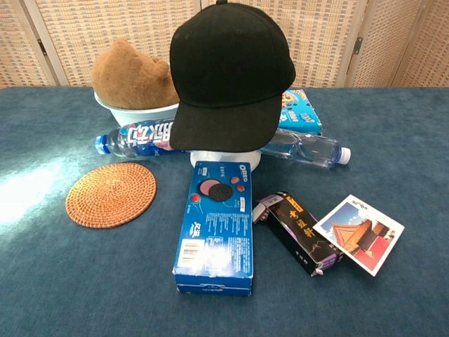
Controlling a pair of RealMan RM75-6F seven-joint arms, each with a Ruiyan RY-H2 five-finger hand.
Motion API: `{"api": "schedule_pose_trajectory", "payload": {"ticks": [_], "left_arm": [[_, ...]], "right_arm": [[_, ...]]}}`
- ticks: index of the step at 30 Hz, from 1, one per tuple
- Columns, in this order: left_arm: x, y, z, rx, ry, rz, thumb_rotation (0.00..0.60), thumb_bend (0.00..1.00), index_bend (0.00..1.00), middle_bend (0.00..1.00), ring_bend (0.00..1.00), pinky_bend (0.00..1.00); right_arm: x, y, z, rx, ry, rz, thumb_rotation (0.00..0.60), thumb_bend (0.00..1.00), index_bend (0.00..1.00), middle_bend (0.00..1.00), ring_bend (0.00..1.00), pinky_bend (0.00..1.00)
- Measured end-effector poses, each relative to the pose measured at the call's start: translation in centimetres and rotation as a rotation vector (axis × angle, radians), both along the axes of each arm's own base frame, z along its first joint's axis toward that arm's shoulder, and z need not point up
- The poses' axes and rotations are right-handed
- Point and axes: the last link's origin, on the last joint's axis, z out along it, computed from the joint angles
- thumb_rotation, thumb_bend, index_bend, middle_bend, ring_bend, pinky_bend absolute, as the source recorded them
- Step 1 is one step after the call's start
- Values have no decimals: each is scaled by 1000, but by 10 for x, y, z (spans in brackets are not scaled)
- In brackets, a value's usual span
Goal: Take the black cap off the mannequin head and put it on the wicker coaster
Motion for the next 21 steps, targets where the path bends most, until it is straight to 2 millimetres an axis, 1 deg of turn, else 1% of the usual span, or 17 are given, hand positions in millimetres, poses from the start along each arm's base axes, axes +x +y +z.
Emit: {"api": "schedule_pose_trajectory", "payload": {"ticks": [10,16,21], "left_arm": [[3,1,-1,-13,-6,-16,600,128,30,0,74,9],[4,4,-3,-21,-13,-29,600,128,33,5,76,9],[9,9,-4,-39,-10,-58,600,128,35,18,82,9]], "right_arm": [[0,0,3,-7,4,7,600,35,101,194,103,175],[3,0,10,-31,12,17,600,35,101,194,103,175],[7,0,18,-56,22,29,600,35,101,194,103,176]]}}
